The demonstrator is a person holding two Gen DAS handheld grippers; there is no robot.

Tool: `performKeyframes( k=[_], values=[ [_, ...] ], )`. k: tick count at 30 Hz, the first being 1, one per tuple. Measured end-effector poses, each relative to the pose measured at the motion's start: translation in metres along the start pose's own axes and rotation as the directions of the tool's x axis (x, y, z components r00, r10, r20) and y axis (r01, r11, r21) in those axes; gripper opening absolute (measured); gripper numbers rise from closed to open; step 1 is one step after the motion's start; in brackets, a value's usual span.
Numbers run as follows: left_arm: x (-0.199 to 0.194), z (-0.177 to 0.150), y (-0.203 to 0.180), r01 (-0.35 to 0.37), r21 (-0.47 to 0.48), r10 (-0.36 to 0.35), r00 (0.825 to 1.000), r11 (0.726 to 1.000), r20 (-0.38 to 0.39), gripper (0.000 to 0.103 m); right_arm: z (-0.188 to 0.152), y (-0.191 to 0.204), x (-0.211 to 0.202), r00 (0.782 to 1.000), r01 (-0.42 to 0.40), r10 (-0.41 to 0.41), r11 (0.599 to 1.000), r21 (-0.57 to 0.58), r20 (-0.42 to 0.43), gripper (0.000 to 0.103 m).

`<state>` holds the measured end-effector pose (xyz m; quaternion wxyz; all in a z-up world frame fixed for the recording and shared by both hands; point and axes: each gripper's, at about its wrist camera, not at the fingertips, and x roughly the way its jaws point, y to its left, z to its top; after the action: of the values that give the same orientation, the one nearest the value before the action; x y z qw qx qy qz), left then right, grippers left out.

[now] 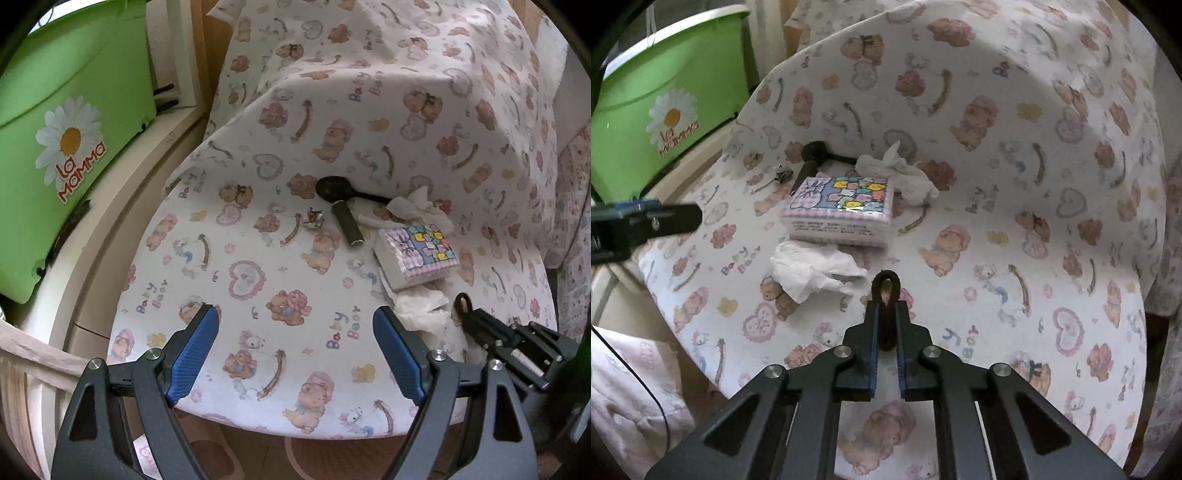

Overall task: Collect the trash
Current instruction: 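Grasp the black hair tie with the right tool, then grasp the crumpled white tissue with the left tool while the right tool holds the hair tie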

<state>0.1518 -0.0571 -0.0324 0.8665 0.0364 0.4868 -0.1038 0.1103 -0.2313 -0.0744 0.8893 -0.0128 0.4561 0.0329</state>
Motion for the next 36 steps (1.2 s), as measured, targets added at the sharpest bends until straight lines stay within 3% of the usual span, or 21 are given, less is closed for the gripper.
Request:
performKeyframes(
  k=[6, 9, 13, 16, 22, 26, 31, 35, 36],
  values=[
    [0.003, -0.007, -0.016, -0.035, 0.048, 0.033, 0.998, 0.998, 0.054, 0.084, 0.002, -0.018, -0.023, 0.999, -0.021, 0.019, 0.997, 0.08, 0.032, 0.009],
    [0.006, -0.008, -0.027, 0.013, 0.068, -0.017, 0.998, 0.998, 0.057, 0.084, 0.001, -0.028, -0.025, 0.999, -0.033, 0.034, 0.992, 0.122, -0.006, 0.009],
    [0.013, -0.01, -0.046, 0.038, 0.114, -0.047, 0.996, 0.993, 0.075, 0.084, 0.0, -0.036, -0.025, 1.0, 0.027, -0.027, 0.988, 0.151, -0.003, 0.009],
    [0.024, -0.01, -0.053, 0.124, 0.102, -0.128, 0.991, 0.987, 0.037, 0.084, -0.001, -0.042, -0.027, 0.998, 0.056, -0.06, 0.981, 0.187, 0.019, 0.009],
    [0.041, -0.014, -0.067, 0.128, 0.124, -0.131, 0.991, 0.984, 0.014, 0.084, -0.001, -0.052, -0.034, 0.997, 0.051, -0.064, 0.967, 0.248, 0.044, 0.009],
    [0.048, -0.017, -0.076, 0.091, 0.15, -0.092, 0.996, 0.984, -0.001, 0.084, -0.001, -0.057, -0.039, 0.996, 0.015, -0.041, 0.954, 0.3, 0.08, 0.009],
    [0.047, -0.02, -0.082, 0.077, 0.178, -0.078, 0.997, 0.981, 0.0, 0.082, -0.002, -0.053, -0.04, 0.995, 0.039, -0.061, 0.961, 0.275, 0.074, 0.009],
    [0.05, -0.018, -0.079, 0.075, 0.169, -0.078, 0.997, 0.983, 0.007, 0.071, -0.002, -0.041, -0.042, 0.994, 0.064, -0.082, 0.974, 0.218, 0.076, 0.009],
    [0.049, -0.018, -0.08, 0.075, 0.17, -0.078, 0.997, 0.983, 0.011, 0.062, -0.002, -0.038, -0.041, 0.994, 0.064, -0.08, 0.978, 0.2, 0.072, 0.009]
  ],
)
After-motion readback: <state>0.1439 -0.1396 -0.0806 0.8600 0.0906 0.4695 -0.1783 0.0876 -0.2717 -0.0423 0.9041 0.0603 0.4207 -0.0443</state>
